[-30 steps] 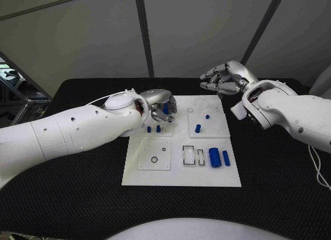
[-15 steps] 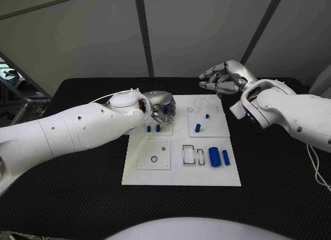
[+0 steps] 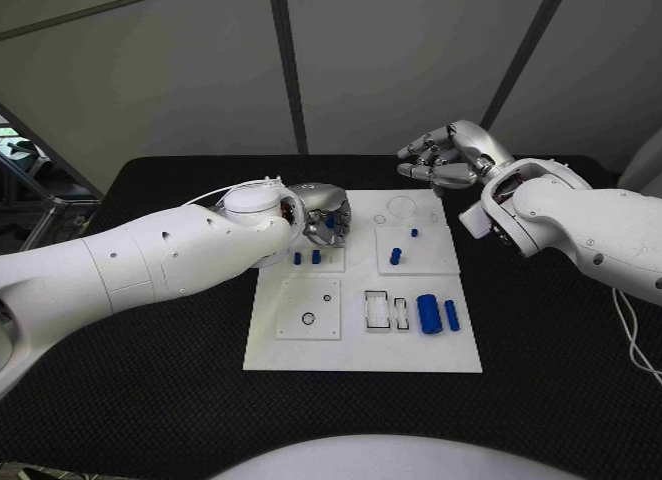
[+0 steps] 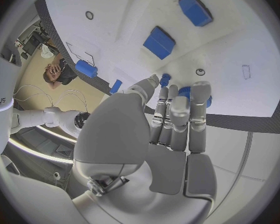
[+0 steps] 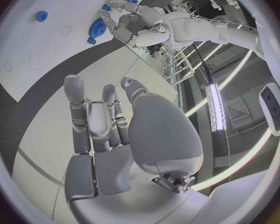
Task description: Assemble the parts on the task board
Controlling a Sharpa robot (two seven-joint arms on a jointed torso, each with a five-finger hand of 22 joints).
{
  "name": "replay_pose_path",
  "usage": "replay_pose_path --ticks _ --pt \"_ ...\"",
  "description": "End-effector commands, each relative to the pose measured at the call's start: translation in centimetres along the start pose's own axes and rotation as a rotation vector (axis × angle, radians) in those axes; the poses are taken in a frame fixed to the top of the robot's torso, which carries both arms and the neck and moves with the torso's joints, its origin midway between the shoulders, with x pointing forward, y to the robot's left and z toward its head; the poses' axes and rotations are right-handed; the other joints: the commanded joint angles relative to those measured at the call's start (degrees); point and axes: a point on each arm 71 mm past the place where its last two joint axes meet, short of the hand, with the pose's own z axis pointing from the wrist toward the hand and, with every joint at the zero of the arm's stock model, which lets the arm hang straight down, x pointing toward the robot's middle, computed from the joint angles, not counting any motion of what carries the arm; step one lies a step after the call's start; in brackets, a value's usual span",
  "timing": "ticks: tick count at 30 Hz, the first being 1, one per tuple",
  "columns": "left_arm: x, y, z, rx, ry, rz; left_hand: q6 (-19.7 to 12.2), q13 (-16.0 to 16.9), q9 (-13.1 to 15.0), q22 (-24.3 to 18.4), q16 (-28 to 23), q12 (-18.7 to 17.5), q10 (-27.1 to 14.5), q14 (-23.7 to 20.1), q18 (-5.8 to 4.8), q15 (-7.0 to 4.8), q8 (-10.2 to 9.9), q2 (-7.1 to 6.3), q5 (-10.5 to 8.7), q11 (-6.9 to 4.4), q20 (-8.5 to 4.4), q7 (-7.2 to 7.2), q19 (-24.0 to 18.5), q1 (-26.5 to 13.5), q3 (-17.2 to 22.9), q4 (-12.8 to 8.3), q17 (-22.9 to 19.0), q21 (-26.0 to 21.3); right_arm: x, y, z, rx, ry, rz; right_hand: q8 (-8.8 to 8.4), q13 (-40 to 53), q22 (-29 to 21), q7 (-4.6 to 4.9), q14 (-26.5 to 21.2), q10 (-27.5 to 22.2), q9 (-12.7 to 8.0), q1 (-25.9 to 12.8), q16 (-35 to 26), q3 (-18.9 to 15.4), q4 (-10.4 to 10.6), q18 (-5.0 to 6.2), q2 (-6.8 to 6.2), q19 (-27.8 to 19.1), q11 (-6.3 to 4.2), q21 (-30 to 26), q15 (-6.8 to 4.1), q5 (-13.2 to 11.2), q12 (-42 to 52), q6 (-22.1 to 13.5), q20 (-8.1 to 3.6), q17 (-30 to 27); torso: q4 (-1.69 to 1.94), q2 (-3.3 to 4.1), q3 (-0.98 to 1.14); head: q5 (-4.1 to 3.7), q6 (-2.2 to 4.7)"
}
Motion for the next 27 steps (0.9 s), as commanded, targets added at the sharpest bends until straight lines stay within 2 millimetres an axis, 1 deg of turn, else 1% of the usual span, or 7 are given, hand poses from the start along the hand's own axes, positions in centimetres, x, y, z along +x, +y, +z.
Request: replay_pose_path --ticks 1,4,5,14,18,23,27 --pt "0.12 -0.03 0.09 -0.006 0.019 0.011 0.5 -0.19 -0.14 0.26 0.5 -0.32 0.55 0.48 -2.35 -0.15 -0.4 0.08 -0.24 0.03 -0.08 0.14 0.43 0.38 0.58 -0.04 0.1 0.37 -0.07 0.17 0.06 -0.008 -0.007 -0.003 -0.35 -0.06 0.08 0.05 -0.45 -0.38 -0.07 0.01 0.03 0.25 0.05 0.38 -0.13 -0.24 0.0 -0.16 0.0 0.2 -0.26 -0.44 0.02 0.05 0.01 0.04 -0.02 0.09 -0.01" --pt "0.19 -0.03 0.16 -0.008 0.024 0.011 0.61 -0.39 -0.24 0.55 0.69 -0.51 0.77 0.53 -2.39 -0.17 -0.56 0.16 -0.23 0.01 -0.09 0.14 0.54 0.53 0.83 -0.18 0.11 0.62 -0.04 0.19 0.08 -0.008 -0.006 -0.003 -0.35 -0.06 0.08 0.05 -0.45 -0.38 -0.07 0.01 0.03 0.25 0.05 0.38 -0.13 -0.24 0.0 -0.16 0.0 0.2 -0.26 -0.44 0.02 0.05 0.03 0.05 -0.04 0.04 0.01" --pt "0.22 -0.01 0.18 -0.009 0.025 0.011 0.65 -0.46 -0.28 0.7 0.79 -0.58 0.86 0.57 -2.41 -0.17 -0.62 0.2 -0.23 0.0 -0.1 0.16 0.61 0.59 0.93 -0.24 0.16 0.77 -0.03 0.2 0.08 -0.009 -0.006 -0.003 -0.35 -0.06 0.08 0.05 -0.45 -0.38 -0.07 0.01 0.03 0.25 0.05 0.38 -0.13 -0.24 0.0 -0.16 0.0 0.2 -0.26 -0.44 0.02 0.05 0.0 0.01 -0.03 0.08 -0.12" --pt "0.32 0.25 0.13 -0.02 0.036 0.012 1.06 -0.81 -0.46 1.56 1.44 -0.85 1.57 0.87 -2.58 -0.14 -0.88 0.33 -0.24 0.06 -0.1 0.33 1.03 0.76 1.43 -0.5 0.56 1.63 -0.02 0.2 0.08 -0.009 -0.006 -0.003 -0.32 -0.11 0.13 0.05 -0.42 -0.34 -0.06 0.04 0.07 0.32 0.06 0.38 -0.13 -0.19 -0.01 -0.14 0.0 0.28 -0.28 -0.41 0.02 0.12 0.07 0.0 0.0 0.07 -0.18" --pt "0.36 0.26 0.11 -0.021 0.039 0.012 1.76 -1.12 -0.61 2.74 2.35 -1.07 2.62 1.36 -2.8 -0.14 -1.05 0.6 -0.22 0.04 -0.11 0.46 1.7 1.33 2.23 -1.09 1.28 2.89 0.0 0.22 0.09 -0.009 -0.005 -0.002 -0.32 -0.11 0.13 0.05 -0.42 -0.34 -0.06 0.04 0.07 0.32 0.06 0.38 -0.13 -0.19 -0.01 -0.14 0.0 0.28 -0.28 -0.41 0.02 0.12 0.04 0.0 -0.04 0.1 -0.21" --pt "0.41 0.19 0.11 -0.019 0.041 0.01 2.35 -1.42 -0.76 3.69 3.03 -1.38 3.46 1.7 -2.95 -0.19 -1.25 0.85 -0.29 -0.03 -0.16 0.52 2.16 1.98 3.12 -1.83 1.72 3.85 0.0 0.22 0.1 -0.009 -0.005 -0.002 -0.29 -0.15 0.26 0.04 -0.37 -0.3 -0.05 0.05 0.15 0.37 0.07 0.35 -0.12 -0.11 -0.01 -0.07 -0.01 0.32 -0.28 -0.37 0.02 0.23 -0.01 0.02 -0.03 0.14 -0.24" --pt "0.35 0.17 0.1 -0.018 0.03 0.002 3.32 -1.6 -0.8 4.92 3.96 -1.54 4.62 2.31 -3.17 -0.34 -1.23 1.39 -0.4 -0.19 -0.26 0.52 2.85 2.56 4.06 -2.53 2.59 5.2 0.01 0.22 0.11 -0.009 -0.005 -0.002 -0.29 -0.15 0.26 0.04 -0.37 -0.3 -0.05 0.05 0.15 0.37 0.07 0.35 -0.12 -0.11 -0.01 -0.07 -0.01 0.32 -0.28 -0.37 0.02 0.23 0.01 0.02 -0.03 0.11 -0.26"
